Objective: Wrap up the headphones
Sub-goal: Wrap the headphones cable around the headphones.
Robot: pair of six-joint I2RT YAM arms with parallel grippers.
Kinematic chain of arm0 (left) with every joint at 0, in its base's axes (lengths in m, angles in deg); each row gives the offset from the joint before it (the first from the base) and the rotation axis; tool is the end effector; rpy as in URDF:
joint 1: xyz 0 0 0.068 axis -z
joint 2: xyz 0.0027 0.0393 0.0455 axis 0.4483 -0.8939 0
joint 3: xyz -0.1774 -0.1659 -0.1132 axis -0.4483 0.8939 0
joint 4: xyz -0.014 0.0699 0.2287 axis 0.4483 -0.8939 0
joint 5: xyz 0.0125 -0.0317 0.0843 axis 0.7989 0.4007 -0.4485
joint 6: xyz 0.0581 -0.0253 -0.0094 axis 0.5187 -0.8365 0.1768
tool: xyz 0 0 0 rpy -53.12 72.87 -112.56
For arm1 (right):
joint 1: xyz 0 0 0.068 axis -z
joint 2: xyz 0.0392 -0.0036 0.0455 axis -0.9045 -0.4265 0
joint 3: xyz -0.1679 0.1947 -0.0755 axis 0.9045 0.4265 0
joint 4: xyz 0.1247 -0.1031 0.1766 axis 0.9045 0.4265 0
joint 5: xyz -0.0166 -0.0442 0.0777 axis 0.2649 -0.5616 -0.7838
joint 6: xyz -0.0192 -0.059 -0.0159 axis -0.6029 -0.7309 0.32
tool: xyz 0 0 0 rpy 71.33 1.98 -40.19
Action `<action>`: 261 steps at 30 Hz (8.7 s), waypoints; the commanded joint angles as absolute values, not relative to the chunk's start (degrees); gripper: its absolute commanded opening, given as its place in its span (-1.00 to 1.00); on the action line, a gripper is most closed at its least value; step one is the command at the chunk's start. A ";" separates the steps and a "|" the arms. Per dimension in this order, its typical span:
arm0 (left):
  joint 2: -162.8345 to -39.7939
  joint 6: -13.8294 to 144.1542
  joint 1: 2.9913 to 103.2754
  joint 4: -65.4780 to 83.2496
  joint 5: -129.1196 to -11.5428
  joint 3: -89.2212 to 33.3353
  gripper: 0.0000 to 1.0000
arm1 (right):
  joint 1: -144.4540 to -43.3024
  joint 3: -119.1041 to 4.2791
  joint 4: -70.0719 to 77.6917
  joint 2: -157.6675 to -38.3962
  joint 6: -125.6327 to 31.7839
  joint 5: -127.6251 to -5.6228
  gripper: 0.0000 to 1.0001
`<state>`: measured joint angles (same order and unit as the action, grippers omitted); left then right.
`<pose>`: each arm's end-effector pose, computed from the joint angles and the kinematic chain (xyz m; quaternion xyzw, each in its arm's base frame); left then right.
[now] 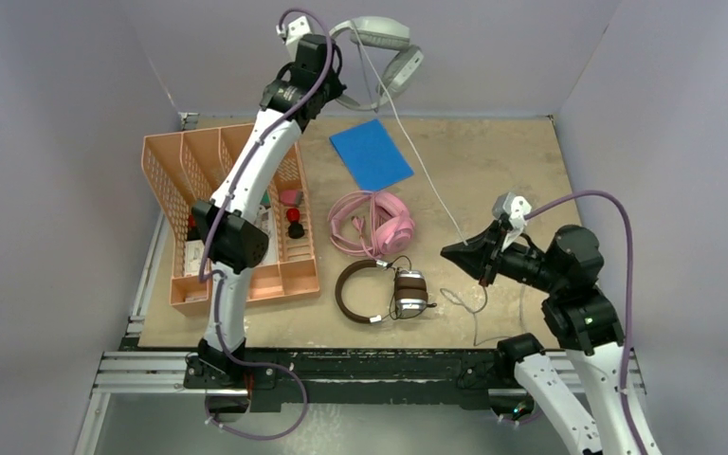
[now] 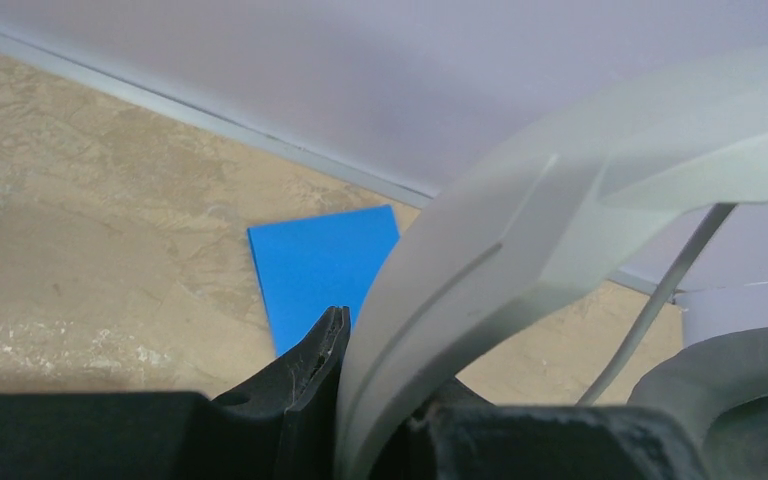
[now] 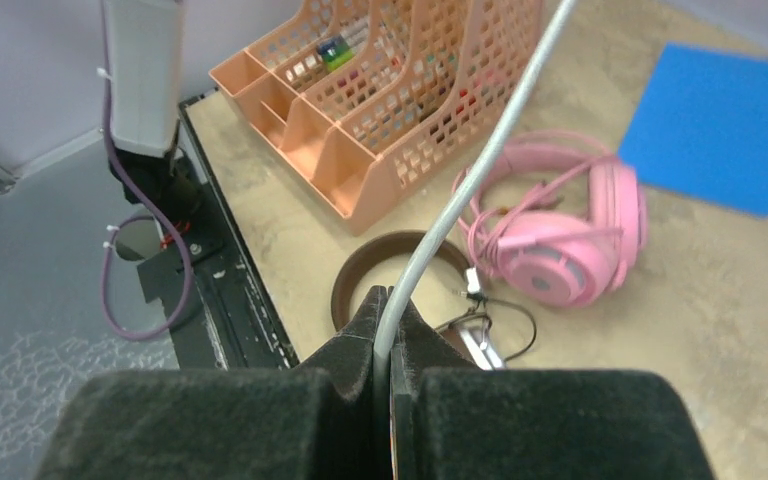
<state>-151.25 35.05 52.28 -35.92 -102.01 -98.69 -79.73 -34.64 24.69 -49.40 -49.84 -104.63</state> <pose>0.4332 -0.1861 0.3981 -0.2231 0.8031 -0.1486 0.5321 0.0843 0.0593 0.3839 -0.3339 0.6284 0.3789 0.5916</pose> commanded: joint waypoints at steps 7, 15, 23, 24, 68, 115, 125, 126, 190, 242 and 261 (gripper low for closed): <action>-136.71 27.57 51.33 -21.49 -94.79 -101.10 -1.00 | -79.61 -19.27 15.12 -44.90 -39.04 -94.75 -1.00; -133.55 17.51 51.33 -14.76 -82.62 -98.93 -1.00 | -79.64 -16.85 12.63 -52.82 -38.49 -90.76 -1.00; -129.64 19.44 51.33 -16.21 -73.90 -96.16 -1.00 | -79.64 -16.94 15.23 -50.24 -33.02 -70.87 -1.00; -128.98 21.06 51.33 -17.61 -72.58 -96.12 -1.00 | -79.61 -17.34 15.78 -49.83 -32.74 -68.59 -1.00; -126.98 69.52 90.59 -36.25 -116.19 -56.24 -1.00 | -52.27 -64.30 32.08 -89.44 -45.36 -81.39 -1.00; -142.10 37.24 73.79 -17.22 -101.54 -88.22 -1.00 | -66.41 -35.06 -5.30 -72.43 -20.96 -103.57 -0.82; -138.64 33.86 73.82 -11.98 -98.70 -89.04 -1.00 | -66.54 -24.24 -18.85 -69.95 -18.44 -99.27 -0.76; -138.38 33.52 73.90 -11.80 -98.26 -89.18 -1.00 | -66.59 -23.54 -19.78 -70.52 -18.34 -99.24 -0.76; -115.01 37.56 74.01 -15.03 -73.97 -81.55 -1.00 | -49.56 -9.55 -17.03 -81.30 -23.10 -87.39 -1.00; -121.16 69.95 94.28 -42.95 -123.95 -45.40 -1.00 | -40.75 -68.67 21.65 -84.17 -30.42 -103.70 -1.00; -139.00 64.84 77.47 -40.98 -121.70 -74.43 -1.00 | -51.10 -82.75 24.15 -84.69 -25.74 -117.74 -1.00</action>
<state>-136.54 68.08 82.38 -36.02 -121.36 -68.24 -50.86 -78.18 31.27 -86.99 -30.12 -111.63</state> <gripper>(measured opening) 0.153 0.022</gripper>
